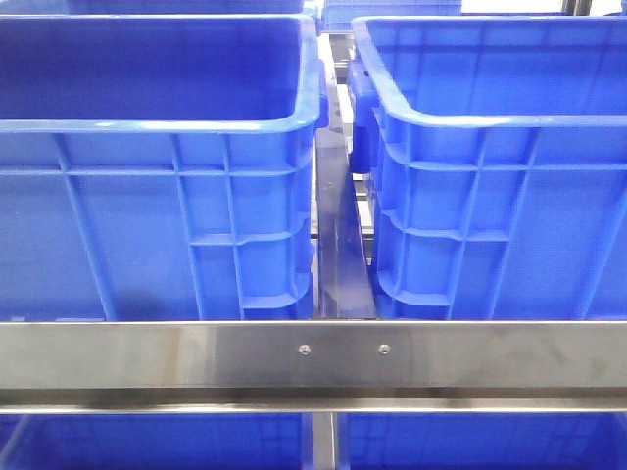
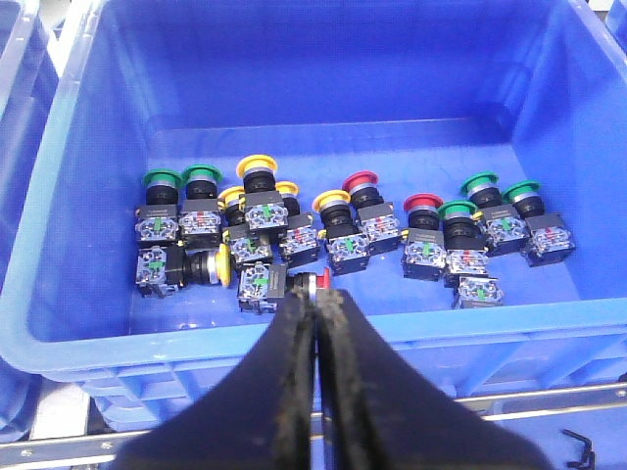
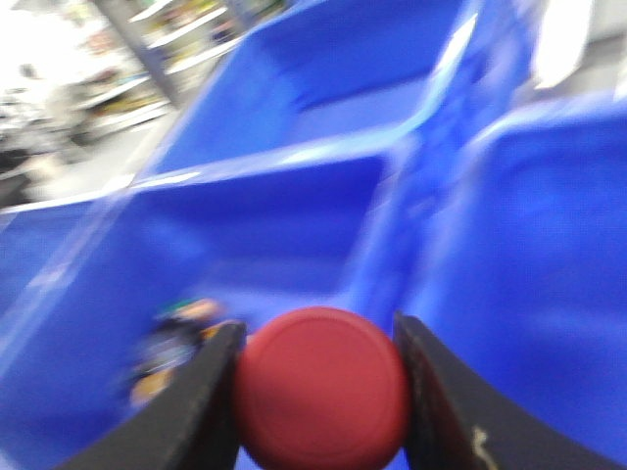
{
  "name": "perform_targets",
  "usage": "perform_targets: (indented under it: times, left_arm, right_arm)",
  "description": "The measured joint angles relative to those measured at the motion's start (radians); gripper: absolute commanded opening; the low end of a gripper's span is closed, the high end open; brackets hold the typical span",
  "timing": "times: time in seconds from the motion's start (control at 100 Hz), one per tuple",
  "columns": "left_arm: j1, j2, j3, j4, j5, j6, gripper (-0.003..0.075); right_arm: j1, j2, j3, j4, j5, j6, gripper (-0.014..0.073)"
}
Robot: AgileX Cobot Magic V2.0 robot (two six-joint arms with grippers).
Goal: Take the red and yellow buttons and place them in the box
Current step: 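Carry the red button with the right gripper down into the empty bin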
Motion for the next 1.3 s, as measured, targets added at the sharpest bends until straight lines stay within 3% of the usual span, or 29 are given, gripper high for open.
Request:
perform_targets:
  times: [0.13, 0.29, 0.62, 0.85, 1.3]
  left_arm:
    - [0.0, 0.0, 0.0, 0.0, 0.0, 0.0, -0.0019]
    - [0.0, 0.0, 0.0, 0.0, 0.0, 0.0, -0.0019]
    - [0.0, 0.0, 0.0, 0.0, 0.0, 0.0, -0.0019]
    - [0.0, 0.0, 0.0, 0.0, 0.0, 0.0, -0.0019]
    - [0.0, 0.0, 0.0, 0.0, 0.0, 0.0, -0.0019]
  right_arm:
    - [0.0, 0.012, 0.0, 0.019, -0.25, -0.114, 0.0194]
    - [-0.002, 0.069, -0.002, 0.036, -0.457, -0.15, 0.0194]
    - [-0.002, 0.353, -0.136, -0.076, -0.528, -0.158, 0.0192]
    - [-0.002, 0.548, -0.246, -0.085, -0.562, -0.158, 0.0192]
    - [-0.002, 0.734, -0.386, -0.09, -0.617, -0.159, 0.0192]
